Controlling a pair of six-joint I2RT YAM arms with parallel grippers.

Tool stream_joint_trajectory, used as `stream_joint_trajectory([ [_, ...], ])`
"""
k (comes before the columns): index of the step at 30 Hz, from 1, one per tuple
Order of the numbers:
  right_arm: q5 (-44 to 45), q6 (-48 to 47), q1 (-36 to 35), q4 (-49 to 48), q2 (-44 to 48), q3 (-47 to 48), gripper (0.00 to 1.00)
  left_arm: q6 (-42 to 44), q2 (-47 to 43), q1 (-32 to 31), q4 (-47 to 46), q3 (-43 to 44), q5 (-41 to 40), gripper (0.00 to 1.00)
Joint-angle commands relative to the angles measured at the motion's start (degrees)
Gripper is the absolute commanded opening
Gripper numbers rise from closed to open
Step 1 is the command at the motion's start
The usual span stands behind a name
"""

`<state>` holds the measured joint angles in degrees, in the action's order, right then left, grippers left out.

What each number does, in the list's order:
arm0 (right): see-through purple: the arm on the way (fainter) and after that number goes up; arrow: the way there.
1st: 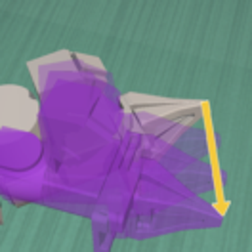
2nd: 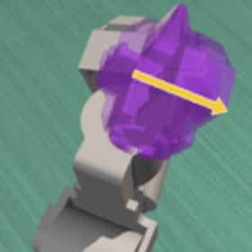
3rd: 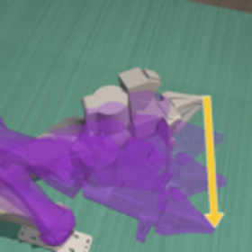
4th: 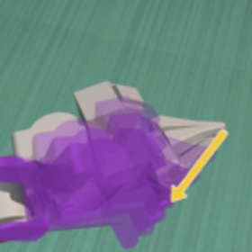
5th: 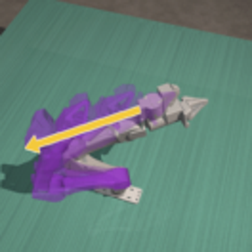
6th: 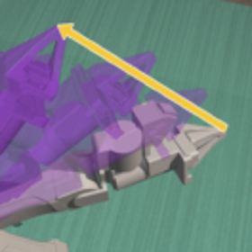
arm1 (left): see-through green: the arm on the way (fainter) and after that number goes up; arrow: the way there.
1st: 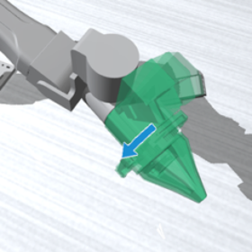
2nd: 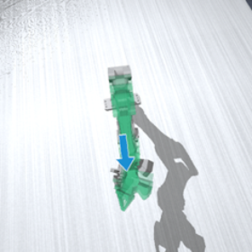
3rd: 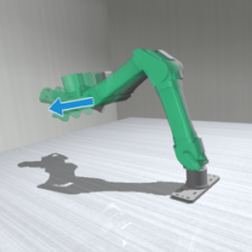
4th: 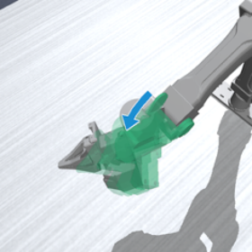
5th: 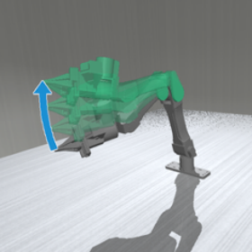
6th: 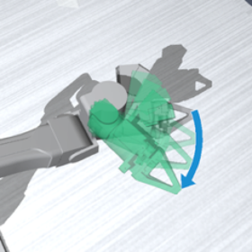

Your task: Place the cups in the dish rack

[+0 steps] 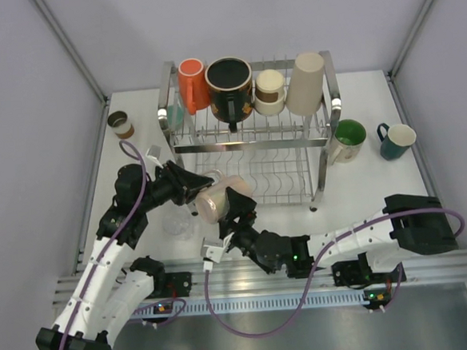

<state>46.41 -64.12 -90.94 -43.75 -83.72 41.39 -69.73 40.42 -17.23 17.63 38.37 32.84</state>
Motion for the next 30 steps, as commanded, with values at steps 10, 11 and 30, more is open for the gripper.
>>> stream_joint_trajectory([
  [10,-4.0,10.9,0.5,-6.4,0.3,3.4,0.00,-8.2,3.6,-1.4,-4.3,3.7,7.6,0.00],
  [11,-3.3,11.8,0.5,-7.1,0.3,3.4,0.00,-8.7,3.9,-1.3,-4.3,4.2,7.7,0.00],
  [30,0.4,16.2,6.2,-16.5,4.1,-3.1,0.00,-11.8,6.9,-1.4,-4.3,8.4,2.7,0.44],
])
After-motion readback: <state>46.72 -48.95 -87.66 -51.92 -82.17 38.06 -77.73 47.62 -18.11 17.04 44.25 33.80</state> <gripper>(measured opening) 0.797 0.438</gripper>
